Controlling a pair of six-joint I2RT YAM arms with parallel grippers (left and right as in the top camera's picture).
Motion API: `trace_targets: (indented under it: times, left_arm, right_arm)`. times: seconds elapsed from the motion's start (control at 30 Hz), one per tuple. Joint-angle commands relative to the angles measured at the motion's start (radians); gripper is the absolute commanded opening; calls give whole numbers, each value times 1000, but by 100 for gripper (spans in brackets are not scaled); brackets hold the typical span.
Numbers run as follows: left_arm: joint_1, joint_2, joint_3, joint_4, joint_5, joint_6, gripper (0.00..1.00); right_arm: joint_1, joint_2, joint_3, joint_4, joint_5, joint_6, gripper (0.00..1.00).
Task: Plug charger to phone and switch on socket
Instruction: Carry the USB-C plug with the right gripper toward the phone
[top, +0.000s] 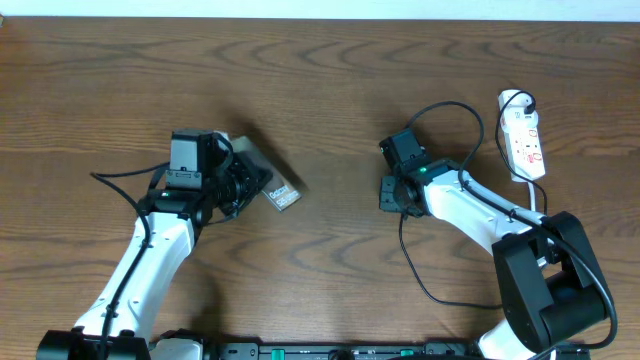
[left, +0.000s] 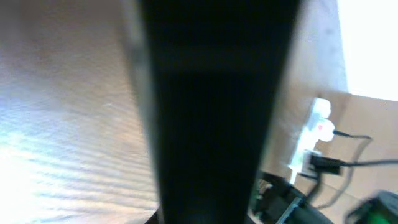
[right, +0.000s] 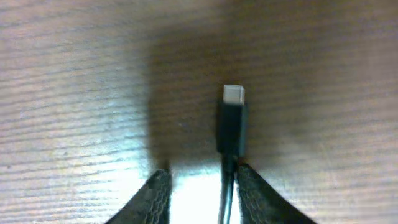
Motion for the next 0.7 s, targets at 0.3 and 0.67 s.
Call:
trace_targets:
  times: [0.3,0.67]
  left_arm:
    - [3,-10,15,59,211,-106,7]
    - [5,55,17,344,498,-171,7]
  right_arm:
    - [13,2,-35,12,0,19,1]
    - [-31,-295,55,-225,-319,-238,1]
